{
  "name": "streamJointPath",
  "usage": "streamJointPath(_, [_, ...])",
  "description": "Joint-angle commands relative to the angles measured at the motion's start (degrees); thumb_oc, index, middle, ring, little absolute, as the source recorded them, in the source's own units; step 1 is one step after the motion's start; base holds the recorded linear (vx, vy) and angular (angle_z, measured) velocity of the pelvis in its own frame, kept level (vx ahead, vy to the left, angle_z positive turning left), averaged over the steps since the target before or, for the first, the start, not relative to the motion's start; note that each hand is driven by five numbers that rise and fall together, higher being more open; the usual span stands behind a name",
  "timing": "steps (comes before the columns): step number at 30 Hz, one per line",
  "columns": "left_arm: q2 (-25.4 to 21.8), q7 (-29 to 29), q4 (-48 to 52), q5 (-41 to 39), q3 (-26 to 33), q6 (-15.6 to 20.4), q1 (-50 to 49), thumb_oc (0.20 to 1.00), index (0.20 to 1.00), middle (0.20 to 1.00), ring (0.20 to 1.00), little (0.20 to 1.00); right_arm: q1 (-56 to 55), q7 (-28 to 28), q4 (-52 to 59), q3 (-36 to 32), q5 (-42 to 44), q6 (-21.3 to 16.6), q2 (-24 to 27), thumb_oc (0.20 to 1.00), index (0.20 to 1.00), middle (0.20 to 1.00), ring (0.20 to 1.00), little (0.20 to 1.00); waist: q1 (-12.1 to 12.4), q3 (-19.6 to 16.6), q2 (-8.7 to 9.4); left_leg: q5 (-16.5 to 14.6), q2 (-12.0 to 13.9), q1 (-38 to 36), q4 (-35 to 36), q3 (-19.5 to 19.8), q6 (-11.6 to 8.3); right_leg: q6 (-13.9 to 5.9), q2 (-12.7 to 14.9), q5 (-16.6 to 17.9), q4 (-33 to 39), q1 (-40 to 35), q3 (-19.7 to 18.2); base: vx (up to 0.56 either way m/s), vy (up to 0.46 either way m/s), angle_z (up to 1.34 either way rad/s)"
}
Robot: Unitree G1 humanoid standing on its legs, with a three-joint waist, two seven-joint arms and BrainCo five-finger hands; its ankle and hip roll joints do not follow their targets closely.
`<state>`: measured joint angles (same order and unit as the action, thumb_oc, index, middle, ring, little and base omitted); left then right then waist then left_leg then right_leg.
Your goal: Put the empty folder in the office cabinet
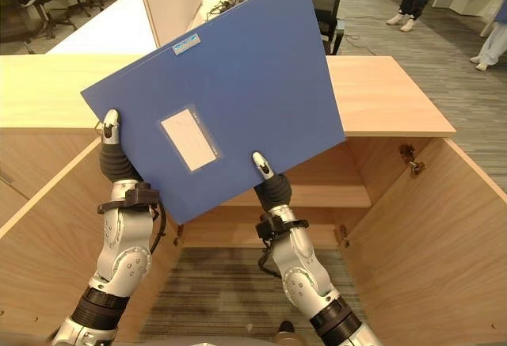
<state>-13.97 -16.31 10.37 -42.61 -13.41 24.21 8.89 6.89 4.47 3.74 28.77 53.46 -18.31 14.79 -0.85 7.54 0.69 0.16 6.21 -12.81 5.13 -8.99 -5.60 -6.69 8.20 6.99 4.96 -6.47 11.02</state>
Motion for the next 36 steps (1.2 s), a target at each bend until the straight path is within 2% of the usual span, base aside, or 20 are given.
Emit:
streamJointPath(1, [-2.5,4.4,2.6,2.2,-1.4,-0.3,3.2,1.0,1.0,1.0,1.0,1.0,0.3,-5.7,2.2,-0.8,0.2,-0.4,-0.6,0.2,0.2,0.2,0.2,0.2,0.8,0.7,0.75,-2.1,-2.0,0.6,-0.1,3.3,2.57,-2.22,0.1,-8.3,-6.5,-1.4,-2.6,0.0,0.0,0.0])
streamJointPath(6, [-5.8,5.9,-0.1,9.0,2.8,-1.3,0.0,1.0,1.0,1.0,1.0,1.0,-6.7,-8.3,0.3,-5.6,-0.3,1.0,2.1,0.2,0.2,0.2,0.2,0.2,0.5,0.8,0.97,-2.3,-2.1,0.8,-0.1,3.2,2.54,-2.48,0.2,-8.2,-6.9,-1.1,-2.4,0.0,0.012,0.0])
streamJointPath(7, [-7.5,7.8,-1.4,10.7,5.3,-1.1,-2.1,1.0,1.0,1.0,1.0,1.0,-9.8,-10.1,-0.5,-8.4,-0.1,1.7,3.0,0.2,0.2,0.2,0.2,0.2,0.4,1.0,1.02,-2.4,-2.1,0.8,-0.1,3.1,2.52,-2.64,0.3,-8.3,-7.1,-0.9,-2.4,0.0,0.0,0.0])
streamJointPath(17, [-10.1,18.1,-10.4,12.7,12.7,-3.0,-15.5,1.0,1.0,1.0,1.0,1.0,-20.9,-16.9,-4.1,-18.0,-1.0,5.0,4.8,0.2,0.2,0.2,0.2,0.2,-0.1,1.6,1.2,-2.6,-2.3,1.1,-0.1,2.6,2.69,-3.19,0.6,-8.2,-7.7,0.1,-2.8,0.0,0.013,0.0])
streamJointPath(29, [-12.6,28.2,-21.5,15.9,14.7,-6.0,-26.8,1.0,1.0,1.0,1.0,1.0,-30.0,-22.3,-11.0,-24.0,-2.4,9.6,5.4,0.2,0.2,0.2,0.2,0.2,-0.3,2.1,1.08,-2.7,-2.9,1.6,-0.1,2.4,2.97,-3.76,1.2,-7.6,-7.7,0.7,-2.9,-0.01,0.029,-0.02])
streamJointPath(32, [-12.4,28.6,-24.1,16.8,13.6,-6.6,-27.3,1.0,1.0,1.0,1.0,1.0,-29.7,-21.9,-12.3,-24.0,-2.8,9.6,5.0,0.2,0.2,0.2,0.2,0.2,-0.3,2.1,0.96,-2.7,-3.0,1.6,-0.1,2.4,3.07,-3.78,1.3,-7.5,-7.6,0.8,-2.9,0.0,0.013,0.0])
streamJointPath(33, [-11.9,28.3,-28.4,19.4,11.9,-7.5,-26.9,1.0,1.0,1.0,1.0,1.0,-27.6,-20.5,-16.0,-23.9,-3.7,8.9,3.5,0.2,0.2,0.2,0.2,0.2,-0.2,2.2,0.75,-2.7,-3.2,1.8,-0.1,2.4,3.27,-3.84,1.4,-7.4,-7.6,0.9,-2.8,-0.01,0.04,0.0])
streamJointPath(35, [-11.9,28.3,-28.5,19.4,11.8,-7.5,-26.8,1.0,1.0,1.0,1.0,1.0,-27.5,-20.5,-16.1,-23.9,-3.7,8.8,3.5,0.2,0.2,0.2,0.2,0.2,-0.2,2.2,0.75,-2.7,-3.2,1.8,-0.1,2.4,3.28,-3.84,1.4,-7.4,-7.6,0.9,-2.8,0.0,0.015,0.0])
streamJointPath(36, [-11.5,27.5,-32.4,22.9,9.7,-8.3,-26.0,1.0,1.0,1.0,1.0,1.0,-25.0,-18.8,-19.0,-23.9,-2.9,8.2,1.6,0.2,0.2,0.2,0.2,0.2,-0.2,2.3,0.52,-2.8,-3.4,1.9,-0.1,2.5,3.48,-3.87,1.5,-7.3,-7.6,1.0,-2.8,0.0,0.037,0.0])
